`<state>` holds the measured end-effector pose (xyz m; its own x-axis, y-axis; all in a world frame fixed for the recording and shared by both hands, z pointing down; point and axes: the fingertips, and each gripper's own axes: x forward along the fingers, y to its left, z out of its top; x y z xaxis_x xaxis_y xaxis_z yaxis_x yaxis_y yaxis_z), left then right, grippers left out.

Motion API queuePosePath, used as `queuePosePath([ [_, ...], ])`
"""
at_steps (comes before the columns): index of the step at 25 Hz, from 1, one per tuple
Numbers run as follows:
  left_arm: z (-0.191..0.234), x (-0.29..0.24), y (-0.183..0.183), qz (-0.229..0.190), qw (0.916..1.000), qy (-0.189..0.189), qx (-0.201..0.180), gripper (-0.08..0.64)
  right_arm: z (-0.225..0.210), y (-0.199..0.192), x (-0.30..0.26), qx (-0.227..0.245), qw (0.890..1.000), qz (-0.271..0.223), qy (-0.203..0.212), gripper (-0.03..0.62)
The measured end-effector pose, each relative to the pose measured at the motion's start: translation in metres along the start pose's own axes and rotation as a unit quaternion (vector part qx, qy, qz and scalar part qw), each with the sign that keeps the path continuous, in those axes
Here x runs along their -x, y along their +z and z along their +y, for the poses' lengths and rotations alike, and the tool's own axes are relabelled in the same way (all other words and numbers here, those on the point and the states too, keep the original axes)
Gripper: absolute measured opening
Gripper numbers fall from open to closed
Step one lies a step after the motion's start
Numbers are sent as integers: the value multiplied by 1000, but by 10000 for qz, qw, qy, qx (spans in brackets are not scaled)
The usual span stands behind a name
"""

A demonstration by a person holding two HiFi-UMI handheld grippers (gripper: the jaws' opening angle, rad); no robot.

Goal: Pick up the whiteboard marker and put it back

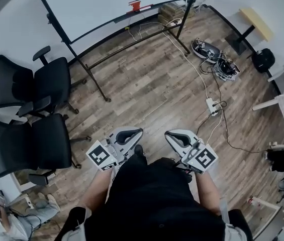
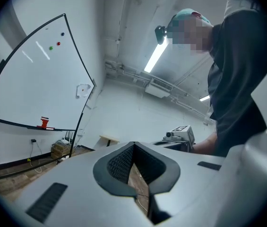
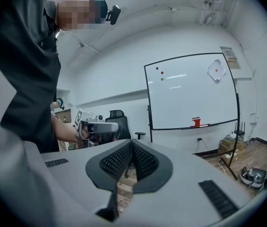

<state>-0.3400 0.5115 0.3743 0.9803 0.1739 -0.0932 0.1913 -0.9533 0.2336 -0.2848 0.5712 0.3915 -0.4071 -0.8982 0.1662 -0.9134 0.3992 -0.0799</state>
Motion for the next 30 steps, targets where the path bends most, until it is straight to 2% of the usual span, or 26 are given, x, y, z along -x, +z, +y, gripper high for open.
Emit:
queuePosePath([
  [5,53,-14,7,14,9999,75,111,6,-47,9,-23,-141,9998,-131,-98,20],
  [12,117,-61,9,71,9997,204,74,6,-128,16,-51,-64,9998,-148,108,20],
  [17,177,-118,15,127,9993,349,-3,6,-216,9,-70,-179,9995,-75,238,20],
  [21,223,-166,37,95,9988,465,-116,6,-283,31,-79,-28,9993,-87,355,20],
  [26,275,-226,53,228,9979,584,-184,6,-374,51,-85,-58,9995,-228,204,20],
  [30,315,-263,65,276,9967,711,-271,6,-425,58,-100,-5,9992,-212,337,20],
])
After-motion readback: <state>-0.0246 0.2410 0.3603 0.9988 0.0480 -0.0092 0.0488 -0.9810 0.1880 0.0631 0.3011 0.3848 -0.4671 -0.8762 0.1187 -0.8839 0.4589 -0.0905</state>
